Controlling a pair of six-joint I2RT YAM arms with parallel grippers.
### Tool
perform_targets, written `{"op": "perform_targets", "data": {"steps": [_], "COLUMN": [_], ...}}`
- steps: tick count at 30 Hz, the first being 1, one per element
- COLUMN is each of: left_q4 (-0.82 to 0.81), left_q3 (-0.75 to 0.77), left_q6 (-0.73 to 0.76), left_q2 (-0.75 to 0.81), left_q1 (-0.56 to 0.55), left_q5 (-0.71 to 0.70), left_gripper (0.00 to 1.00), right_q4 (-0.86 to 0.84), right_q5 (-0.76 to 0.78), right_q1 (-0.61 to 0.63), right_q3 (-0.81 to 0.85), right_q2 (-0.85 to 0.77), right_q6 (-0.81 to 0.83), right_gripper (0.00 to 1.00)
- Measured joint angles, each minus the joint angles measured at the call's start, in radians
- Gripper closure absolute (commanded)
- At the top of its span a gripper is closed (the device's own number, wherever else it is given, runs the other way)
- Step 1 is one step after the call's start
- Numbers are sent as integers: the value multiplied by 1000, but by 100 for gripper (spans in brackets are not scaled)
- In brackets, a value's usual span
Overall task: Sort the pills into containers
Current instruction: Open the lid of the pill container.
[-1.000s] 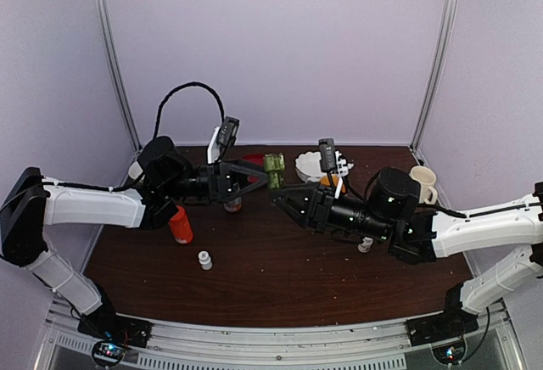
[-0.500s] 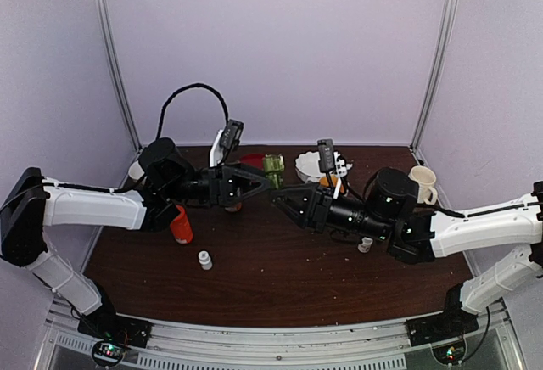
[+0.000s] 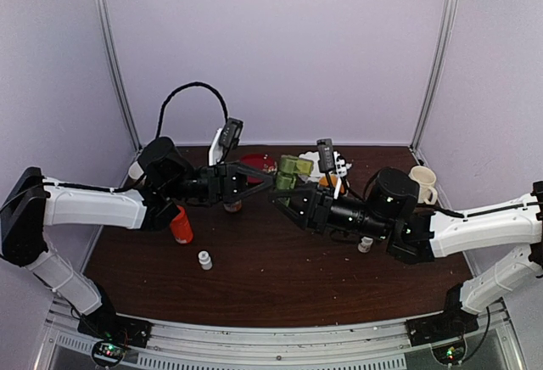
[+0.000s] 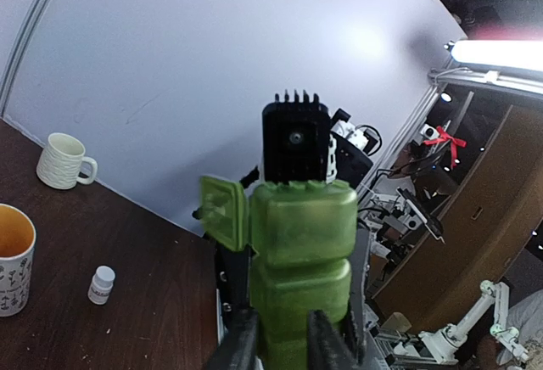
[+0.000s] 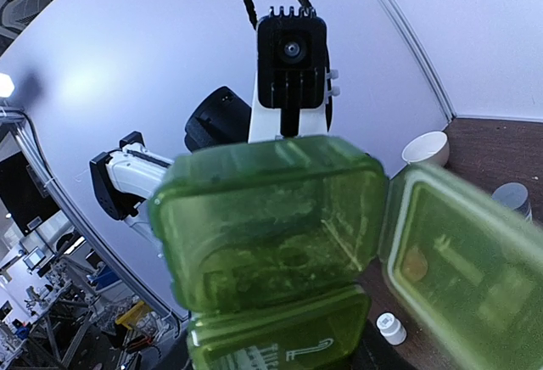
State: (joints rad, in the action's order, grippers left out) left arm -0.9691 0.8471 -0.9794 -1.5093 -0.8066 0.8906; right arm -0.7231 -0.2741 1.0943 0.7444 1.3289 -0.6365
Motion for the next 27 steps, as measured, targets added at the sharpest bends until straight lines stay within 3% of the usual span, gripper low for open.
{"op": "perform_targets", "data": {"steps": [2, 5, 17, 27], "left_q4": [3, -2, 10, 347], "left_q3": [0, 0, -4, 64], "left_q6": [2, -3, 4, 179], "left_q2": [-2, -3, 0, 50], "left_q1": [0, -2, -2, -21], "left_q5": [2, 0, -45, -142], "left_gripper": [34, 23, 14, 13], "right_q4": [2, 2, 69, 221], "right_q5": [3, 5, 14, 35], "right_q1": [-2, -2, -2, -2], "right_q3": [0, 0, 3, 49], "right_q2": [0, 1, 1, 1], "right_q6": [-2, -1, 11, 69], "right_gripper": [56, 56, 56, 57]}}
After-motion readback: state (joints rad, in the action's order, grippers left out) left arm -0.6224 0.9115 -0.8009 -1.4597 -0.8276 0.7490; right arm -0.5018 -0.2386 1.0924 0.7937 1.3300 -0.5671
